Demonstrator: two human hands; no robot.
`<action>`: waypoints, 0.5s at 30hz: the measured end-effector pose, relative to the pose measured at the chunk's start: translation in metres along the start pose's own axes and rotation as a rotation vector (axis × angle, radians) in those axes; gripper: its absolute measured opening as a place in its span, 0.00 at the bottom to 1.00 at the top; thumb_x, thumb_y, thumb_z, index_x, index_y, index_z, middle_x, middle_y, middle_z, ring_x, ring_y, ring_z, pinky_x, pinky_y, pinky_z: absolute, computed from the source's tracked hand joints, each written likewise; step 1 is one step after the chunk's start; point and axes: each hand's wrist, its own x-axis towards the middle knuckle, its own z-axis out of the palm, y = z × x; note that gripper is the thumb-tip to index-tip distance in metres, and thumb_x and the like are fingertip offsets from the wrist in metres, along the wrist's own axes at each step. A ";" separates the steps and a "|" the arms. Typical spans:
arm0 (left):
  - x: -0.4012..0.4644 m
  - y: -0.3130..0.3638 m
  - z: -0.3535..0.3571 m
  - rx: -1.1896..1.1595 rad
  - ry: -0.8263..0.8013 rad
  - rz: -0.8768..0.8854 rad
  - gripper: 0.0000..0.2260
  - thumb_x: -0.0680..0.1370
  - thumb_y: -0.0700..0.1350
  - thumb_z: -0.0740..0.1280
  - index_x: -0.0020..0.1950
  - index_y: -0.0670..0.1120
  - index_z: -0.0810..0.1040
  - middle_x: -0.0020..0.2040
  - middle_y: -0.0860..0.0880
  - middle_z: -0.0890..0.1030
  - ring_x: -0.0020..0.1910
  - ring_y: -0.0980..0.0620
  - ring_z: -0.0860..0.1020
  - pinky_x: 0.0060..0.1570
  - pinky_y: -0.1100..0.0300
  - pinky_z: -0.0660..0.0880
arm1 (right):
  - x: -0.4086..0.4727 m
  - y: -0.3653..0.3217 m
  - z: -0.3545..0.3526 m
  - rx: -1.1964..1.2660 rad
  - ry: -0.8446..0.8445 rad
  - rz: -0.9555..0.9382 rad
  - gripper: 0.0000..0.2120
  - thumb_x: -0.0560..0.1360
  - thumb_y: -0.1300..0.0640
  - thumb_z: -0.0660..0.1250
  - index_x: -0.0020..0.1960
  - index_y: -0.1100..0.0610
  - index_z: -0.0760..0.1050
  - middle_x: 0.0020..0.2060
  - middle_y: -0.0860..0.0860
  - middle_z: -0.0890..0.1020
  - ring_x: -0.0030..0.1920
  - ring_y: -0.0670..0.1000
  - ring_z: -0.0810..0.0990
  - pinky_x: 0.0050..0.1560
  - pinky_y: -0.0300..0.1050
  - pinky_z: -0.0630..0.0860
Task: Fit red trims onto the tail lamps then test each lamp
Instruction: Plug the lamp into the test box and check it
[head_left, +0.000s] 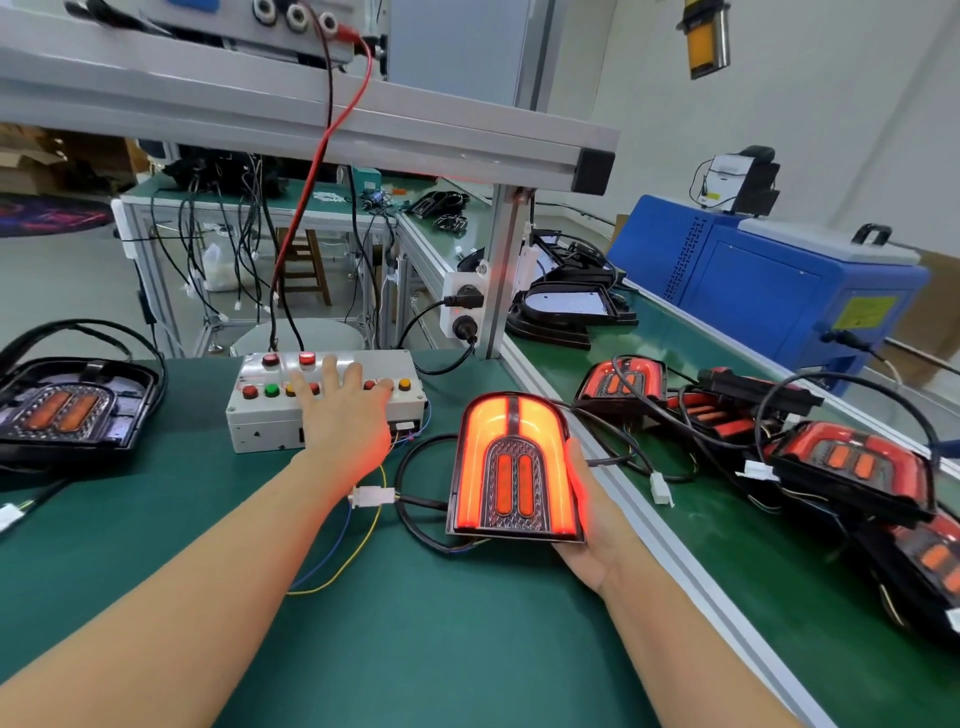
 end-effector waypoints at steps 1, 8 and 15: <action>0.000 0.000 -0.001 -0.002 -0.010 0.002 0.27 0.76 0.43 0.61 0.75 0.56 0.60 0.76 0.44 0.56 0.76 0.39 0.45 0.69 0.32 0.42 | 0.001 0.000 0.000 0.001 -0.002 -0.002 0.29 0.72 0.34 0.59 0.60 0.55 0.79 0.52 0.55 0.85 0.52 0.54 0.85 0.48 0.49 0.80; -0.014 -0.005 -0.018 -0.183 0.020 0.006 0.30 0.74 0.39 0.61 0.75 0.55 0.61 0.77 0.47 0.55 0.76 0.43 0.47 0.71 0.35 0.44 | 0.003 -0.002 -0.001 0.004 -0.024 0.036 0.27 0.77 0.36 0.56 0.62 0.55 0.77 0.53 0.55 0.85 0.53 0.53 0.84 0.48 0.48 0.79; -0.072 -0.016 -0.027 -0.760 0.165 -0.099 0.21 0.77 0.36 0.61 0.66 0.53 0.75 0.67 0.53 0.73 0.71 0.52 0.62 0.72 0.45 0.42 | 0.004 -0.001 0.000 0.028 -0.016 0.033 0.26 0.78 0.37 0.57 0.59 0.56 0.79 0.51 0.56 0.85 0.50 0.53 0.85 0.45 0.48 0.79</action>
